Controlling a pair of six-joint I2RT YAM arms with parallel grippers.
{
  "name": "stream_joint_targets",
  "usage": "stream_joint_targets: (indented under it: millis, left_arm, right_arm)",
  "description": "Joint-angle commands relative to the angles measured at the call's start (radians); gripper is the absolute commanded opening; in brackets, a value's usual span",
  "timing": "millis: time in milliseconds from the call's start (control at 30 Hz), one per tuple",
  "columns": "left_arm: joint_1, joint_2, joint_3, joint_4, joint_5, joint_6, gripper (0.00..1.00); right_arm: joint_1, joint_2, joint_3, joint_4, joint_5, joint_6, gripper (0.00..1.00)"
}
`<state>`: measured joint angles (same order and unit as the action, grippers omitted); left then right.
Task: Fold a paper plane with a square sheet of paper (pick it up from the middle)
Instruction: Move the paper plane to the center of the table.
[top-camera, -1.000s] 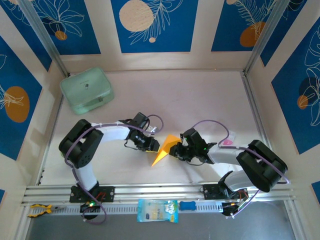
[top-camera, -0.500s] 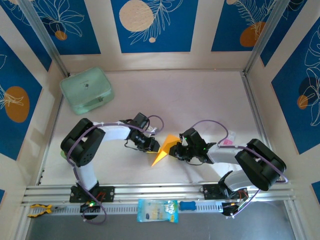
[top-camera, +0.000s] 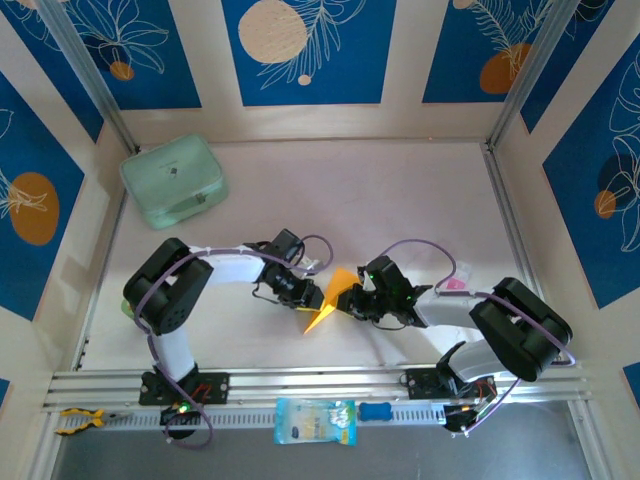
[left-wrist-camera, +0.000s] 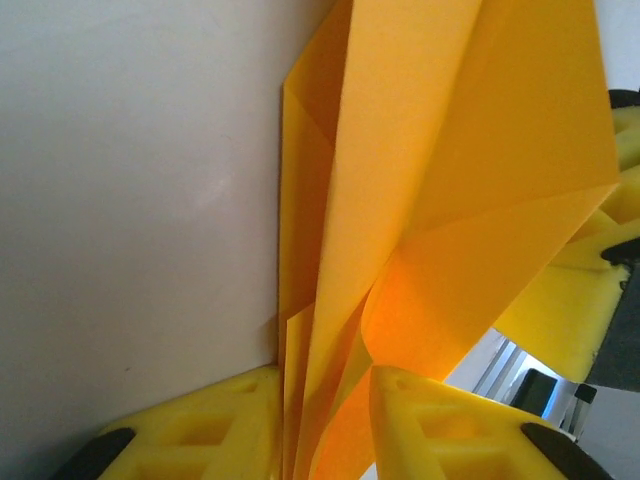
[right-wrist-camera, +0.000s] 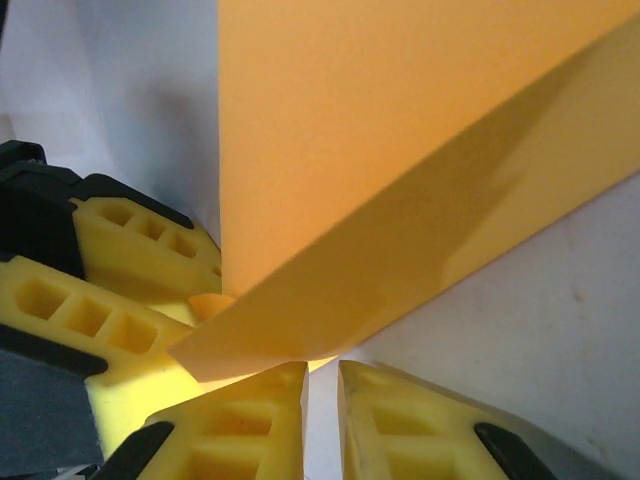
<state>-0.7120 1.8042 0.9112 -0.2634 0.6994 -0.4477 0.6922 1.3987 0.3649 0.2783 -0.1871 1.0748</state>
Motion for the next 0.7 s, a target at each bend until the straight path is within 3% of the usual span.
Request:
stream_joint_targets:
  millis: [0, 267, 467, 567, 667]
  left_arm:
    - [-0.021, 0.017, 0.007, 0.021, 0.035, -0.003, 0.29]
    - [-0.031, 0.024, 0.006, 0.044, 0.056, -0.011, 0.27]
    - [-0.030, -0.003, -0.001, 0.043, 0.023, -0.011, 0.14]
    - [-0.031, -0.072, -0.027, 0.064, -0.055, -0.024, 0.08]
    - [-0.031, -0.179, -0.067, 0.059, -0.227, -0.041, 0.06]
  right_arm:
    - [-0.007, 0.020, 0.002, 0.010, -0.026, -0.002, 0.16]
    - [-0.008, 0.027, -0.003, 0.035, -0.034, 0.004, 0.16]
    - [-0.011, 0.003, -0.011, 0.035, -0.031, 0.009, 0.16]
    - [-0.013, -0.051, -0.015, -0.001, 0.006, 0.015, 0.16]
    - [-0.005, -0.139, -0.016, -0.087, 0.084, 0.011, 0.18]
